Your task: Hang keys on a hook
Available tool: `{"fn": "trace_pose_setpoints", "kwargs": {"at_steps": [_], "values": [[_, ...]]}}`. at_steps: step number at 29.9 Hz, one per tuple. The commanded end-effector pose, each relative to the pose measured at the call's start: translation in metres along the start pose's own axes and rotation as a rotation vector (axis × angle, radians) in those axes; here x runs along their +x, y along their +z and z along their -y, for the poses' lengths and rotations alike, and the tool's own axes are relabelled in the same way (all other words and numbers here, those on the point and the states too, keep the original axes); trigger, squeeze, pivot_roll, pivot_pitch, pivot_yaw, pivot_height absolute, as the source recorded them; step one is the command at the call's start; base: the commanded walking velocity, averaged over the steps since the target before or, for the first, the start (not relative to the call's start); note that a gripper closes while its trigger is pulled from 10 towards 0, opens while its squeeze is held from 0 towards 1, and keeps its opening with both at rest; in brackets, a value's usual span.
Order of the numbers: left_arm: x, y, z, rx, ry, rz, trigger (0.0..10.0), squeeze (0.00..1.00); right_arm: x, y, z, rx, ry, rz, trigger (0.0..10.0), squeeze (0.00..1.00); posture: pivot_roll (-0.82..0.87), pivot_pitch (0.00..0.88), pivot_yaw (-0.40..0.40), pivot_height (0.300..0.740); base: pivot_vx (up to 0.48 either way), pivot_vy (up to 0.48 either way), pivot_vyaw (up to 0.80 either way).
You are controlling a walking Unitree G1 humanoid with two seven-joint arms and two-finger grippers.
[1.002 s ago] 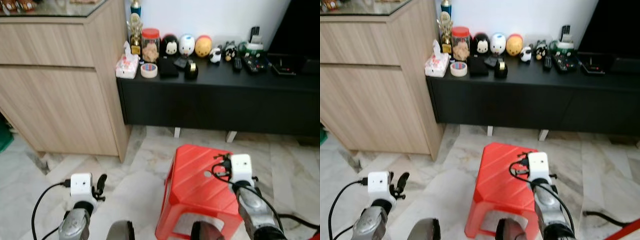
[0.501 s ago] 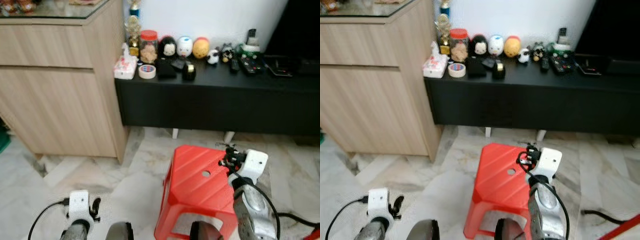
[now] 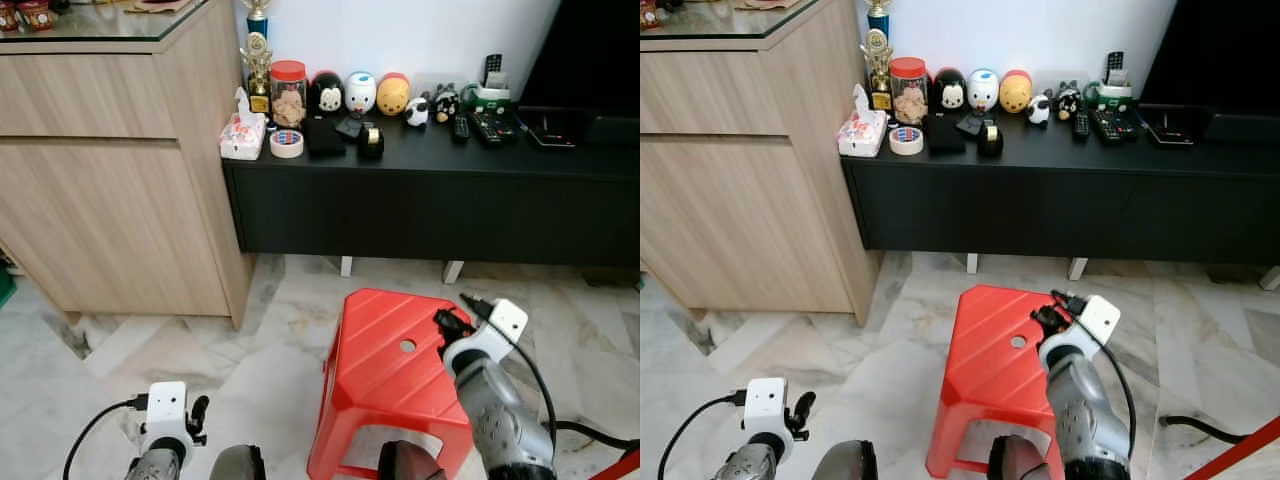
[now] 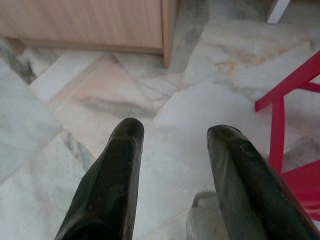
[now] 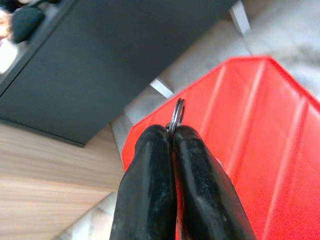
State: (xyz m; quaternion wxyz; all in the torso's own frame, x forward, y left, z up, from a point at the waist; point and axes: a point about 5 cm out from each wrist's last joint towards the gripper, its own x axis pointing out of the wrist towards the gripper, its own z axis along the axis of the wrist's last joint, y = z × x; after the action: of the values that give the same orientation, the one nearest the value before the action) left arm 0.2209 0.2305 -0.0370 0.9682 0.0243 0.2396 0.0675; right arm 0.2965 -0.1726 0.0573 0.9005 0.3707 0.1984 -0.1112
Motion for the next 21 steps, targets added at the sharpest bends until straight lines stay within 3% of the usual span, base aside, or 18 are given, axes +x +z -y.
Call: {"fn": "trace_pose_setpoints", "kwargs": {"at_steps": [1, 2, 5, 6, 7, 8, 12, 13, 21], "values": [[-0.001, -0.001, -0.002, 0.020, 0.000, -0.001, 10.0, 0.00, -0.002, 0.009, -0.002, -0.128, 0.022, 0.050, 10.0, 0.00, 0.05, 0.000, -0.054, 0.611, 0.000, 0.000, 0.00], [-0.001, -0.002, -0.002, 0.021, 0.003, -0.003, 10.0, 0.00, -0.003, 0.014, -0.005, -0.238, 0.035, 0.098, 10.0, 0.00, 0.04, 0.000, -0.054, 0.611, 0.000, 0.000, 0.00], [-0.002, -0.003, -0.003, 0.020, 0.009, -0.005, 10.0, 0.00, -0.004, 0.019, -0.006, -0.198, 0.035, 0.148, 10.0, 0.00, 0.05, 0.000, -0.056, 0.611, 0.000, 0.000, 0.00], [-0.002, -0.003, -0.003, 0.019, 0.012, -0.007, 10.0, 0.00, -0.005, 0.024, -0.006, -0.243, 0.017, 0.187, 10.0, 0.00, 0.05, 0.000, -0.057, 0.611, 0.000, 0.000, 0.00], [-0.002, -0.004, -0.003, 0.018, 0.013, -0.008, 10.0, 0.00, -0.007, 0.029, -0.009, -0.381, 0.024, 0.239, 10.0, 0.00, 0.05, 0.000, -0.059, 0.611, 0.000, 0.000, 0.00], [-0.002, -0.004, -0.003, 0.017, 0.013, -0.008, 10.0, 0.00, -0.007, 0.030, -0.011, -0.413, 0.027, 0.248, 10.0, 0.00, 0.05, 0.000, -0.059, 0.611, 0.000, 0.000, 0.00], [-0.003, -0.007, -0.003, 0.003, 0.025, -0.024, 10.0, 0.00, -0.011, 0.028, -0.022, -0.448, 0.085, 0.294, 10.0, 0.00, 0.05, 0.000, -0.065, 0.611, 0.000, 0.000, 0.00], [-0.003, -0.009, -0.002, -0.005, 0.032, -0.035, 10.0, 0.00, -0.014, 0.026, -0.024, -0.515, 0.105, 0.316, 10.0, 0.00, 0.05, 0.000, -0.069, 0.611, 0.000, 0.000, 0.00], [-0.005, -0.017, -0.002, -0.042, 0.074, -0.091, 10.0, 0.00, -0.019, 0.021, -0.021, -0.621, 0.119, 0.353, 10.0, 0.00, 0.04, 0.000, -0.074, 0.625, 0.000, 0.000, 0.00]]}}
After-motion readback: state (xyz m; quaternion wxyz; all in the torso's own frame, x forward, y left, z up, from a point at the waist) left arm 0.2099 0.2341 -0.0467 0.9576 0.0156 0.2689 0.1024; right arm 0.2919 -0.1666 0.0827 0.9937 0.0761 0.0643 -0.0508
